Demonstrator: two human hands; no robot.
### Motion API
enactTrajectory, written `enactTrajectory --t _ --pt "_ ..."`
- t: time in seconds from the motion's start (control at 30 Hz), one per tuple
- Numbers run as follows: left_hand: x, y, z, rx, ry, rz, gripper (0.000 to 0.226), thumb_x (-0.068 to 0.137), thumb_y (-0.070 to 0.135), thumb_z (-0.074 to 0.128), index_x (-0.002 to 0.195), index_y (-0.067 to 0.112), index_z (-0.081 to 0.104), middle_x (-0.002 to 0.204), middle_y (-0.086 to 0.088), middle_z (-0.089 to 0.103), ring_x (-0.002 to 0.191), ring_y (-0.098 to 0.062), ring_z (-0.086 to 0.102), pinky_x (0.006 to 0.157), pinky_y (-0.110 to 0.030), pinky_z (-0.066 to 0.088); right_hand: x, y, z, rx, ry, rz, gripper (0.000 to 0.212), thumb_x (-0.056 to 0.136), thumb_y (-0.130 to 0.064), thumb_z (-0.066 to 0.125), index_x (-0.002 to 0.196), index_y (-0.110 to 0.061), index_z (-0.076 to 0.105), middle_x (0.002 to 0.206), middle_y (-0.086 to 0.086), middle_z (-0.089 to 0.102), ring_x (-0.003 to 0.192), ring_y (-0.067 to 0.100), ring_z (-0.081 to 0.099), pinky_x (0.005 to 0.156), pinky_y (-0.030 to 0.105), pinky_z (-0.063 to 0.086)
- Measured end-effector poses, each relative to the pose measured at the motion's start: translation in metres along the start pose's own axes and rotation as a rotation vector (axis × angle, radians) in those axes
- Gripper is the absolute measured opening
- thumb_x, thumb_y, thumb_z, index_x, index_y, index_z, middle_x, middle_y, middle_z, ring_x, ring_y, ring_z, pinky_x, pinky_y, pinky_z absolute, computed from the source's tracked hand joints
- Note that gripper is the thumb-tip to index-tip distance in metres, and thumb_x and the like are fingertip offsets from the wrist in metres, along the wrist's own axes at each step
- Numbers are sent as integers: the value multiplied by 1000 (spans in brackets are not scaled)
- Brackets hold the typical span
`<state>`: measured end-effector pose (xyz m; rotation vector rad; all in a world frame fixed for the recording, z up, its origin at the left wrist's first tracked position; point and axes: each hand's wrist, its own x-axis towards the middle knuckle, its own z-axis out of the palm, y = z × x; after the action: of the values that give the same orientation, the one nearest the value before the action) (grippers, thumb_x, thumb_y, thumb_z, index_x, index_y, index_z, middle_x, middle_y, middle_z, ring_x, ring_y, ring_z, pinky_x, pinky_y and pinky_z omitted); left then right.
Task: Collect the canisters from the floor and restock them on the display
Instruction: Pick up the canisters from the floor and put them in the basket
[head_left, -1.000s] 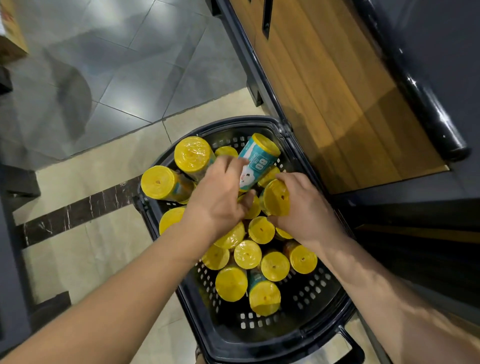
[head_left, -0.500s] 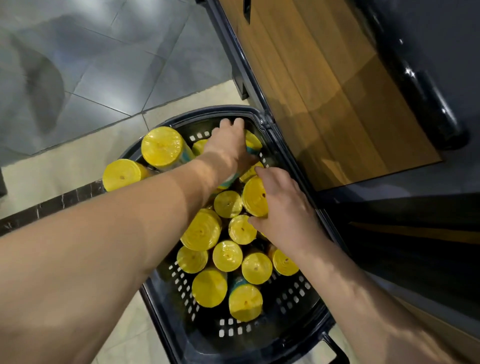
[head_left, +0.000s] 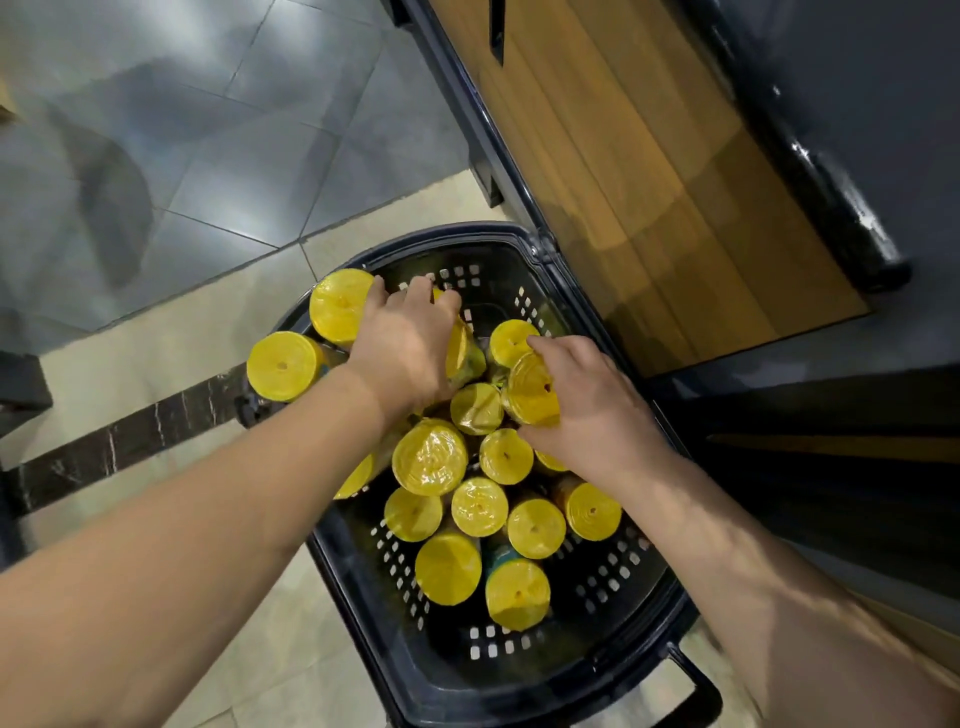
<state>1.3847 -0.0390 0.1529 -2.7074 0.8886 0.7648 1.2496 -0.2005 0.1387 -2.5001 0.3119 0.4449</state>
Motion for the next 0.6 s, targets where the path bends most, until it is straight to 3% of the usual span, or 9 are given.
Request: enactTrajectory --t 0.13,0.27,0.43,0.6 --pt "-10 -5 8 47 -59 38 72 80 33 76 143 21 44 131 -11 46 123 -32 53 123 -56 8 -1 1 2 11 1 0 90 79 -39 82 153 -31 32 149 -1 37 135 24 42 108 47 41" --pt "-22 -7 19 112 -16 70 77 80 27 73 149 24 38 137 -10 45 129 -29 50 123 -58 4 -1 -2 0 -8 -7 7 88 80 -38 82 152 -31 31 148 -2 37 134 25 42 108 46 41" --pt "-23 -12 20 69 55 89 74 77 20 75 143 22 44 131 -9 49 130 -31 48 123 -59 2 -2 -2 -2 -19 -16 10 89 80 -38 82 152 -30 31 149 0 36 134 26 44 108 45 42" --pt "-20 -14 11 16 122 54 84 79 44 79 149 24 39 141 -13 46 134 -35 44 123 -53 9 -4 0 -1 -14 -12 12 90 81 -39 82 153 -31 29 150 -2 35 134 24 43 108 43 42"
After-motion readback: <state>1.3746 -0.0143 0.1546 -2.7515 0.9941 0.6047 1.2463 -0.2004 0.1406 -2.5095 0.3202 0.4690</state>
